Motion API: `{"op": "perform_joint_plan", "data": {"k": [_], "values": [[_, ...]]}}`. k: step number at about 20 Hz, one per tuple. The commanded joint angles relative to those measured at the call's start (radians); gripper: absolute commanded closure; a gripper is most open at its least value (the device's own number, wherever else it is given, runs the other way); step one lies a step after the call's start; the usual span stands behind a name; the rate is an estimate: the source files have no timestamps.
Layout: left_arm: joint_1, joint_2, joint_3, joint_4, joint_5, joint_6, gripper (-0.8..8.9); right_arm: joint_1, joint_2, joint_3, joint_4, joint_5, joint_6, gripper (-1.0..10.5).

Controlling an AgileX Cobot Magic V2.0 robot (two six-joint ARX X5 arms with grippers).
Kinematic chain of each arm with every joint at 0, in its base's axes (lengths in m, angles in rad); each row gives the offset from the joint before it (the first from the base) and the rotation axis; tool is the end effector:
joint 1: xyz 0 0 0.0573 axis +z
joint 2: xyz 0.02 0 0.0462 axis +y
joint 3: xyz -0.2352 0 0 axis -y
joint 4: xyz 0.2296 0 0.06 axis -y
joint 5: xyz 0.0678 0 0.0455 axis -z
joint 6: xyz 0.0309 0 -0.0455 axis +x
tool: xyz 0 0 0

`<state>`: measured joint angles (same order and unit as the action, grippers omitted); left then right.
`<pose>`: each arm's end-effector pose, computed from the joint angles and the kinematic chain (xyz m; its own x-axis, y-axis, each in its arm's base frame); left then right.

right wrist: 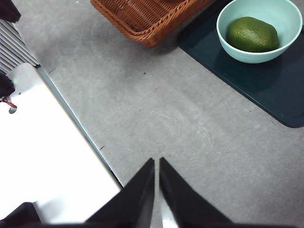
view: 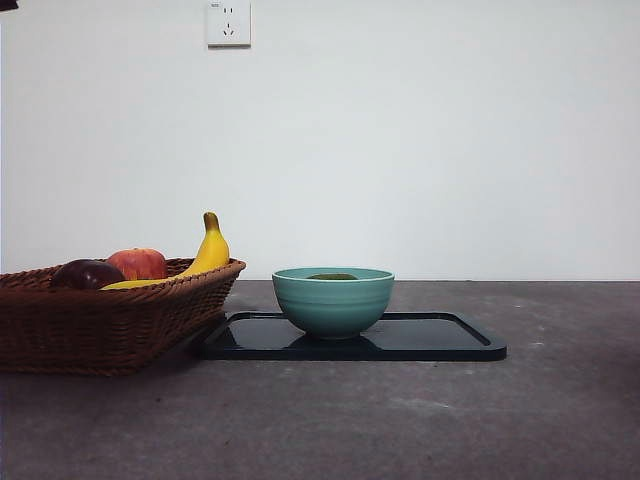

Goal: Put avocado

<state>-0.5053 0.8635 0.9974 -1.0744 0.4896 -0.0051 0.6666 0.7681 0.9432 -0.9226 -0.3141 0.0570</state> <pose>0.1179 -0.0818 0.2956 0.2275 -0.6633 -0.7129 0.6661 0.6400 -0.3829 0.1024 0.0927 0.2999 0.3572 0.6741 -0.6465 -0.7345 0.6303 0.2515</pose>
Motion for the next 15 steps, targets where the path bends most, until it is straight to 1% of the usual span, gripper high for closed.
{"op": "perform_joint_plan", "data": {"k": [1,3,4,5,6,8,10,12,15], "values": [[-0.003,0.001,0.01,0.016,-0.08,0.137,8.04,0.008,0.008,0.008,0.01,-0.003,0.007,9.4],[0.003,-0.024,0.01,-0.003,-0.089,0.114,8.05,0.008,0.008,0.008,0.01,-0.003,0.007,9.4],[0.01,-0.042,0.01,0.022,-0.095,0.155,8.04,0.008,0.008,0.008,0.01,-0.003,0.007,9.4],[0.029,-0.067,0.009,0.081,-0.104,0.228,8.05,0.008,0.008,0.008,0.01,-0.003,0.006,9.4],[0.063,-0.098,0.003,0.178,-0.104,0.259,8.05,0.008,0.008,0.008,0.01,-0.003,0.007,9.4],[0.167,-0.181,-0.023,0.396,-0.108,0.272,8.05,0.008,0.007,0.008,0.01,-0.003,0.007,9.4],[0.287,-0.273,-0.084,0.607,-0.117,0.29,8.05,0.008,0.007,0.008,0.01,-0.003,0.007,9.4],[0.389,-0.363,-0.18,0.793,-0.157,0.289,8.05,0.008,0.007,0.008,0.01,-0.002,0.007,9.4],[0.485,-0.486,-0.358,0.976,-0.256,0.289,8.05,0.008,0.007,0.008,0.01,-0.002,0.006,9.4]]}}
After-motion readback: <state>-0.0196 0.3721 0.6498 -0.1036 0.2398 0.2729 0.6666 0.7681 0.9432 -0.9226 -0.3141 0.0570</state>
